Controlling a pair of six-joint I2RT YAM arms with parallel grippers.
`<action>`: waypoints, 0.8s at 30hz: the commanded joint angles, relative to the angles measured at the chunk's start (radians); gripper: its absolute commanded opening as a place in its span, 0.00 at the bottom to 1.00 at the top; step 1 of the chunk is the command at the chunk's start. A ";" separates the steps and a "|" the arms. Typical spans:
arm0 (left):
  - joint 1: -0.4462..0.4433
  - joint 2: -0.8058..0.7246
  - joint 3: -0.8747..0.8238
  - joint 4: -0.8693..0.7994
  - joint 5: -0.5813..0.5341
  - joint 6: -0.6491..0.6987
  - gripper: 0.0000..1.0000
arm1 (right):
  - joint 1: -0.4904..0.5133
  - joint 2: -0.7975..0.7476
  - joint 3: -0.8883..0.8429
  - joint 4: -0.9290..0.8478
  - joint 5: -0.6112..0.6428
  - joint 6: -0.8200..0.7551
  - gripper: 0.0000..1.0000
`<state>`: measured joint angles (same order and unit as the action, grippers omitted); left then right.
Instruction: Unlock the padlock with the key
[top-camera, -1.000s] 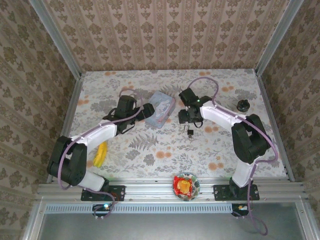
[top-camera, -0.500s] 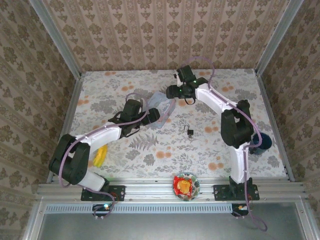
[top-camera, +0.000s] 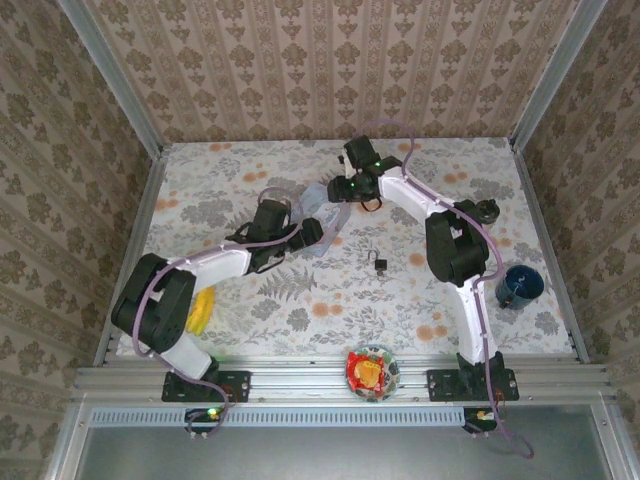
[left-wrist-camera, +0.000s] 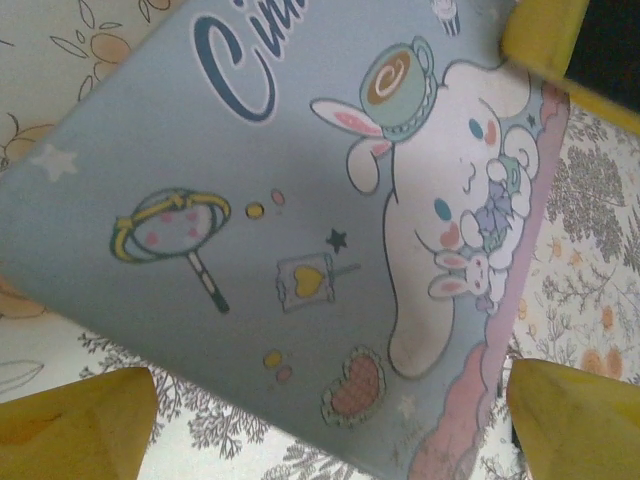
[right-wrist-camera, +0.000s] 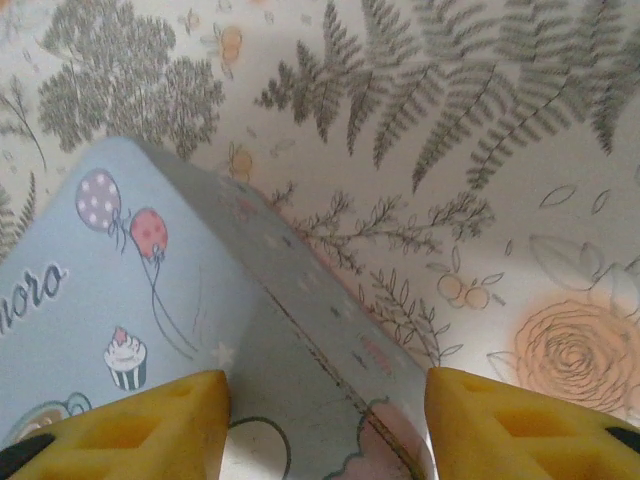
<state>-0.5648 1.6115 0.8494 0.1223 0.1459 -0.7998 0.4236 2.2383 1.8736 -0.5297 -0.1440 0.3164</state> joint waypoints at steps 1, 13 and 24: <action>0.019 0.026 0.047 0.046 0.022 0.020 0.88 | 0.019 -0.059 -0.082 -0.012 -0.010 0.010 0.48; 0.063 0.103 0.130 0.065 0.094 0.051 0.77 | 0.100 -0.299 -0.420 0.107 0.084 0.187 0.41; 0.087 0.090 0.114 0.067 0.105 0.048 0.80 | 0.161 -0.395 -0.511 0.091 0.192 0.257 0.49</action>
<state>-0.4751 1.7157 0.9436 0.1513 0.1894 -0.7647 0.5671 1.8729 1.3678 -0.4263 0.0322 0.5491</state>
